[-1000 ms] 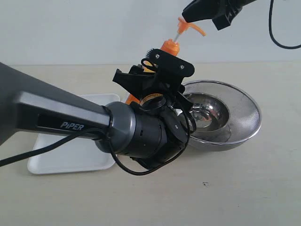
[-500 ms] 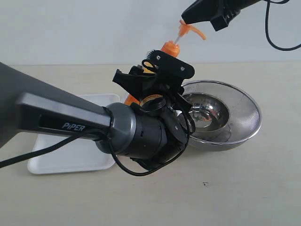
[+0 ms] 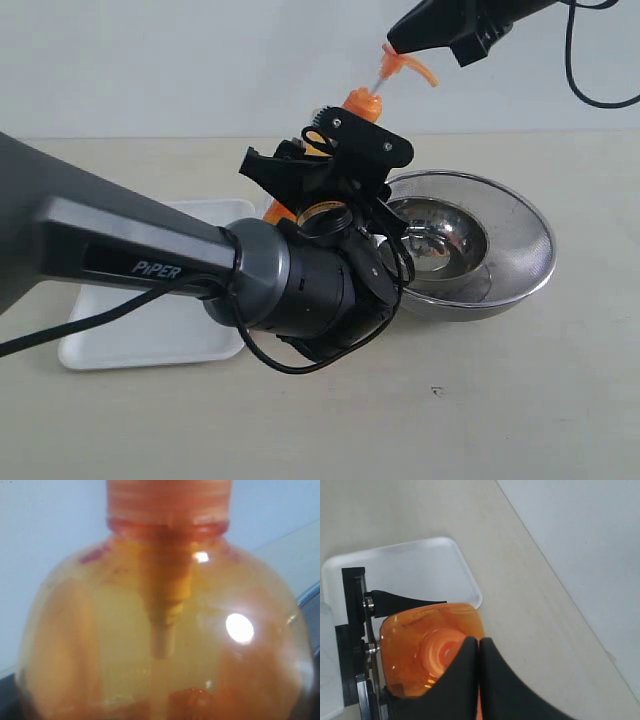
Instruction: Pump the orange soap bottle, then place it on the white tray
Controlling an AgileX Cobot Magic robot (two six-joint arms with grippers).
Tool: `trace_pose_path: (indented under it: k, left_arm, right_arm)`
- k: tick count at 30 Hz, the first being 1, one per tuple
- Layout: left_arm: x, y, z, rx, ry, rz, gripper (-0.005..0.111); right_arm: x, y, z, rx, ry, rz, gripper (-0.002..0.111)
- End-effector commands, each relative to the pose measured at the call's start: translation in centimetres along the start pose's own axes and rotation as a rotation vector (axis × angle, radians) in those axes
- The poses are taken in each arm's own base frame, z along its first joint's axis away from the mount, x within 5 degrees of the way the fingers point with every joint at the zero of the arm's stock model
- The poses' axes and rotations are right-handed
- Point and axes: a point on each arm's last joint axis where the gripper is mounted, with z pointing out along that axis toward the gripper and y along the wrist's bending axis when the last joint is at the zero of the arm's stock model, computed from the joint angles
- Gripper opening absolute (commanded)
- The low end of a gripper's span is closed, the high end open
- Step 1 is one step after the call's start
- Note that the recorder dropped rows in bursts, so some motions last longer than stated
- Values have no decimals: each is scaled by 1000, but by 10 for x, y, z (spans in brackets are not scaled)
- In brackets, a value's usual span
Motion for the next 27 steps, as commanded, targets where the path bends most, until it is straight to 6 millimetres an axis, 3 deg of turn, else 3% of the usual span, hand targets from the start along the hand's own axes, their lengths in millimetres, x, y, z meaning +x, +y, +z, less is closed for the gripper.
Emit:
trace_pose_path:
  k: [1,19,27]
  left_arm:
    - [-18,6,-3,-28,-89,-3,5]
    - [-19,5,-3,-27,-92,-1,5]
    - [-19,6,-3,-28,-93,-1,5]
  right_arm:
    - [10,4,4,-69,66,-6,0]
    - [14,8,5,-102,89,17,0]
    - [16,19,24,-127,137,-15,0]
